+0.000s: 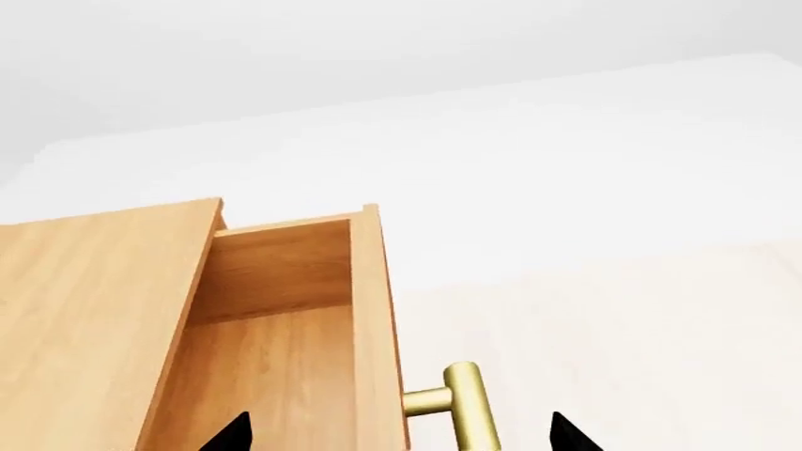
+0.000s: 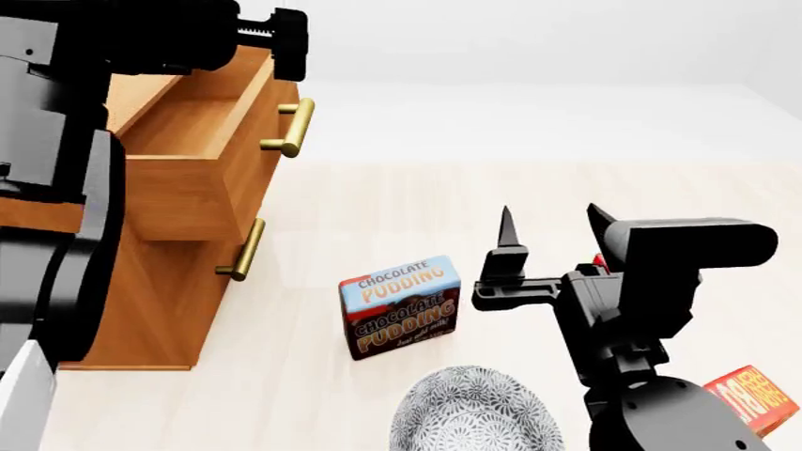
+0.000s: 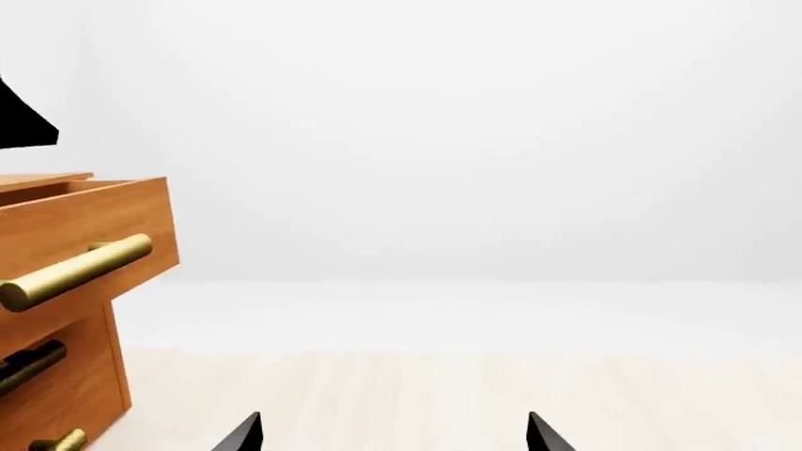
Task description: Put the butter at the front in the top drawer of the cabinet and close it.
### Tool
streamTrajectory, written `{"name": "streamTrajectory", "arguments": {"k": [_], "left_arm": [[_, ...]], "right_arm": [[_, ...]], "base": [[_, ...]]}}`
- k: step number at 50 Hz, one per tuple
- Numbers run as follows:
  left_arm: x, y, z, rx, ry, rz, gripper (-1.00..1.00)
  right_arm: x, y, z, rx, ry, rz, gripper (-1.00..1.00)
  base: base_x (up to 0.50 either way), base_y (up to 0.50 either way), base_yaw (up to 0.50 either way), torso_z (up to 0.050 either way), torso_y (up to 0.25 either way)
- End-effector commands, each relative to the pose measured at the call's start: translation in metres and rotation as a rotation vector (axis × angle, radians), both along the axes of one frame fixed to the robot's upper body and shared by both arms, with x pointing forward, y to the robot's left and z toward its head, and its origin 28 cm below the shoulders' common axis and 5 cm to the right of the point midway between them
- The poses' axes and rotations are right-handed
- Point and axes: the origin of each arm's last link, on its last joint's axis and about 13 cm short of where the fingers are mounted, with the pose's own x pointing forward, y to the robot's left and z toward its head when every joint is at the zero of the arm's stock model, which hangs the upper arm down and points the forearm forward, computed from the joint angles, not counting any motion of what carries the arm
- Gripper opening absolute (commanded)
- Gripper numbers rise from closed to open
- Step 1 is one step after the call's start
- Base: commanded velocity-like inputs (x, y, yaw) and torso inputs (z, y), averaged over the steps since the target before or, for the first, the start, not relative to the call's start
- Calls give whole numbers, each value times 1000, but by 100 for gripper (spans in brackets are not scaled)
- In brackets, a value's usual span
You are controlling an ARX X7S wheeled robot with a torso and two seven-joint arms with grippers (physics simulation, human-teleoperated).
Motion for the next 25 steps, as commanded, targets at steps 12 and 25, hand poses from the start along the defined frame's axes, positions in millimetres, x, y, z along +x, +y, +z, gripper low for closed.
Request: {"name": "streamTrajectory", "arguments": {"k": [12,25], "left_arm": [[6,0,2,10,37,3,100],[9,3,-12,-11,68,-7,100]], "right_arm": [[-3,-2,-4,12,10,-3,100],[-3,1,-4,9,15,-1,100]], "base": [[0,0,0,0,0],[0,0,0,0,0]]}}
